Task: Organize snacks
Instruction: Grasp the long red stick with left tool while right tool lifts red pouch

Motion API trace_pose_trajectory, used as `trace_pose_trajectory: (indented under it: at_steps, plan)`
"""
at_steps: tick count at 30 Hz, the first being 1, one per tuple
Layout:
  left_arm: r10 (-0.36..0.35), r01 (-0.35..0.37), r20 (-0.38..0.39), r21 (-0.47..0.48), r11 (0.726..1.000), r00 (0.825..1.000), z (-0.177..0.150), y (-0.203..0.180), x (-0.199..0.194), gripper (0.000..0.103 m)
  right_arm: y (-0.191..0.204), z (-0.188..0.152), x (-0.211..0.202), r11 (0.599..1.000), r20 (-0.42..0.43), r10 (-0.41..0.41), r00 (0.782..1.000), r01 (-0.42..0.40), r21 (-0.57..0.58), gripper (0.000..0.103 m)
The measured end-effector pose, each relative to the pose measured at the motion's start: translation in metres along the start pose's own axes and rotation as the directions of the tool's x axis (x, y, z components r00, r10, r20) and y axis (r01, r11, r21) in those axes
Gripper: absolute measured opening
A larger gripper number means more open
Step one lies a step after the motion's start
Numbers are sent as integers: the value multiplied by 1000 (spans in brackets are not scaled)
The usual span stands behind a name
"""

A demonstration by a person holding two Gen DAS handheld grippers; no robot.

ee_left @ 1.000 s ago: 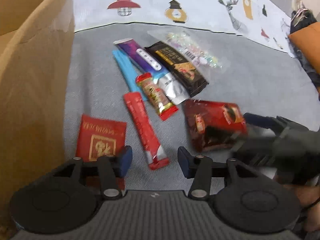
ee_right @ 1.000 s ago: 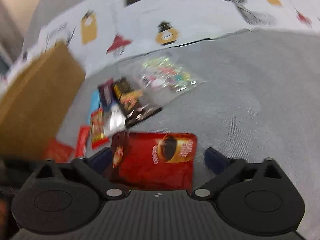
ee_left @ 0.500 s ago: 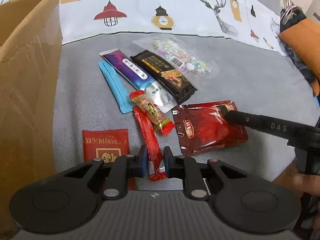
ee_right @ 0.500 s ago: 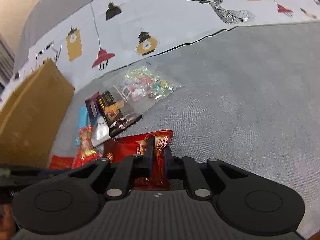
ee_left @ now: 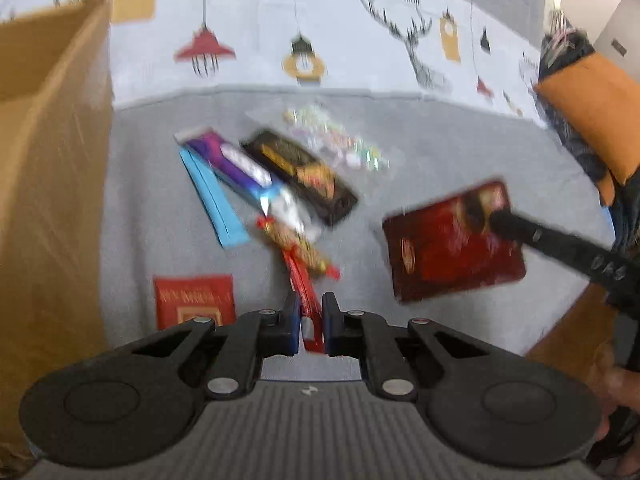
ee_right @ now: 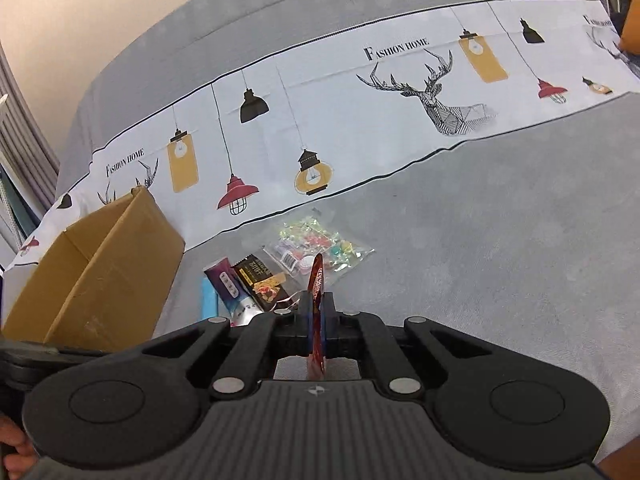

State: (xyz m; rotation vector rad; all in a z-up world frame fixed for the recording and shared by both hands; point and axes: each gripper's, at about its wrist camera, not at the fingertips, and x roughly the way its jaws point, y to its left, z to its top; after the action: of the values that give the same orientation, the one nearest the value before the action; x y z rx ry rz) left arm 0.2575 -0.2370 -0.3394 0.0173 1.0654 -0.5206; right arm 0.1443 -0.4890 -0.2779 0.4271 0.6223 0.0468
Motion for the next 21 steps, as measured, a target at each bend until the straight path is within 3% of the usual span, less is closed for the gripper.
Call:
trace_pose_trajectory:
  at_steps: [4, 8, 10, 12, 15, 18, 20, 21]
  plan:
    - [47, -47, 3, 51, 998, 999, -6, -1, 16, 13, 8, -4, -4, 999, -1, 22, 1000, -22, -39, 3]
    - [0, 1, -33, 23, 1000, 999, -6, 4, 34, 17, 2, -8, 1, 999, -26, 41, 999, -42, -21, 5]
    - [-20, 20, -30, 11, 1000, 999, -6, 5, 37, 22, -4, -7, 7, 996, -33, 86, 996, -86, 14, 8]
    - [-35, 36, -25, 18, 999, 999, -5, 4, 39, 35, -4, -6, 15, 995, -53, 103, 993, -102, 21, 13]
    - [-55, 56, -23, 23, 998, 998, -1, -2, 42, 52, 0, -7, 24, 995, -76, 98, 992, -97, 11, 18]
    - [-37, 38, -15, 47, 998, 999, 0, -10, 46, 60, 1, -7, 33, 996, -106, 87, 991, -87, 7, 21]
    - [-9, 9, -7, 59, 998, 1000, 1, -16, 48, 59, -1, -9, 43, 999, -145, 47, 988, -47, 6, 25]
    - [18, -18, -2, 71, 997, 1000, 1, -19, 50, 46, -2, -11, 48, 1000, -167, 31, 985, -30, 7, 25]
